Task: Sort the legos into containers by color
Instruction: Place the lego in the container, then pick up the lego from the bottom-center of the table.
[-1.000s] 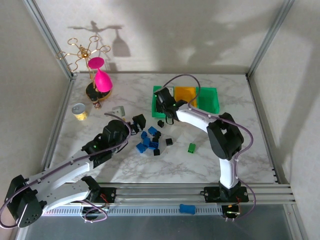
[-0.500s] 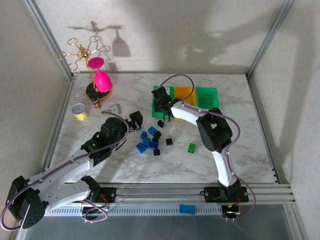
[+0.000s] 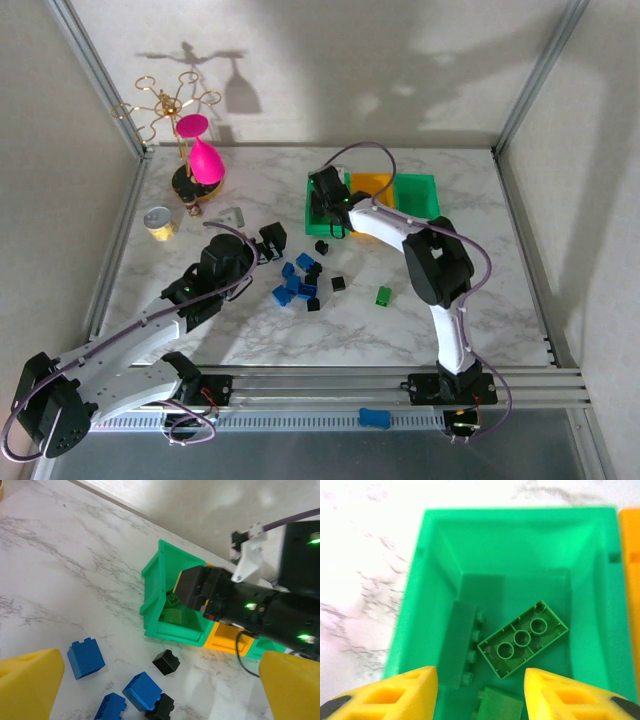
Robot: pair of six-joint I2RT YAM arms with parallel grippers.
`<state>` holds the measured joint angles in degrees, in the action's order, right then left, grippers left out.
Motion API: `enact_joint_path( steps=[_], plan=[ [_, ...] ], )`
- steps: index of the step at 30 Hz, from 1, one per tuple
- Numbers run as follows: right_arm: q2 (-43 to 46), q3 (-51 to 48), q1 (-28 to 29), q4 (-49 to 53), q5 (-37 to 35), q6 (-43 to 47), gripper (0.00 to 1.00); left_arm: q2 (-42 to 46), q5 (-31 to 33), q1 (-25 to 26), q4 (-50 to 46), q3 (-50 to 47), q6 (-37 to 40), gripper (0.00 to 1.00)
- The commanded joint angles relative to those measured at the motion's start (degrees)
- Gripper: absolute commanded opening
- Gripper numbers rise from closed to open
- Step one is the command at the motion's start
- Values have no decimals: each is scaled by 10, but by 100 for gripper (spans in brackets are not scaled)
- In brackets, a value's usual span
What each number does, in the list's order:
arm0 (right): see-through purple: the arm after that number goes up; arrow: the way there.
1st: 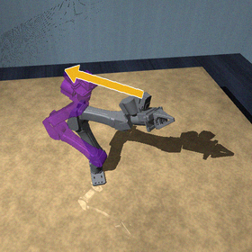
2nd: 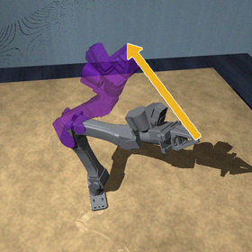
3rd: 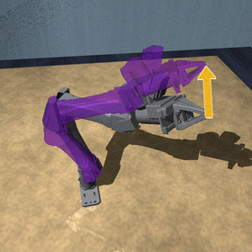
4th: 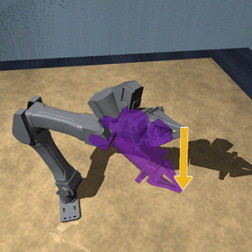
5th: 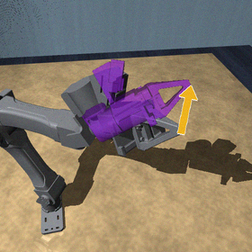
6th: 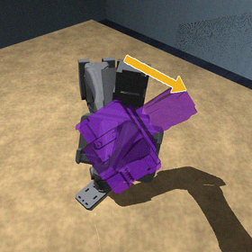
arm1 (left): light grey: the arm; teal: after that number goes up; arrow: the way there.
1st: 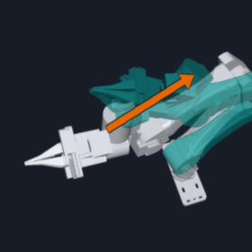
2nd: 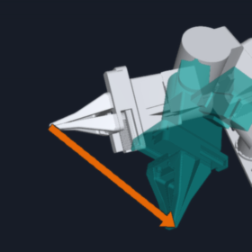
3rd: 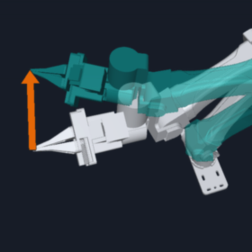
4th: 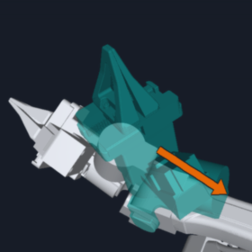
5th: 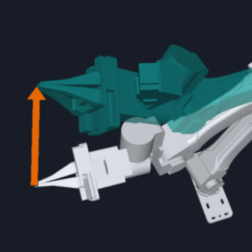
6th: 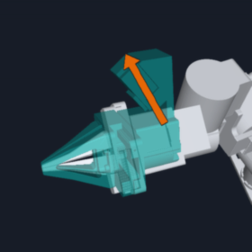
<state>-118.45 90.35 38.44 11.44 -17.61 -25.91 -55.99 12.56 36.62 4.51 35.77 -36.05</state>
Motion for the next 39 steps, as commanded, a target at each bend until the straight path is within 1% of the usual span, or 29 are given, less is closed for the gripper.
enact_joint_path(
  steps=[1,5,9,15,18,20,25,30,31,39],
  plan=[
    [66,-23,1,-16,21,3,49,7,-23,-5,15,9,-5,99],
    [123,-72,0,-32,45,1,50,6,-43,-4,11,13,-4,99],
    [182,-121,1,-26,44,-6,52,1,-66,7,19,12,0,100],
    [279,-224,1,-4,36,-22,54,-7,-56,47,38,1,-8,100],
    [325,-269,0,14,29,-29,57,-18,-40,76,41,0,-18,99],
    [344,-287,1,46,23,-36,59,-26,-35,96,49,-4,-30,100],
    [399,-351,1,88,34,-59,63,-39,-21,133,65,-25,-55,99],
    [425,-395,11,160,7,-92,67,-36,4,172,60,-42,-75,99],
    [430,-404,28,171,5,-98,67,-35,6,179,60,-46,-80,100],
    [468,-470,63,236,-23,-192,71,-47,24,215,73,-57,-106,100]
  ],
)
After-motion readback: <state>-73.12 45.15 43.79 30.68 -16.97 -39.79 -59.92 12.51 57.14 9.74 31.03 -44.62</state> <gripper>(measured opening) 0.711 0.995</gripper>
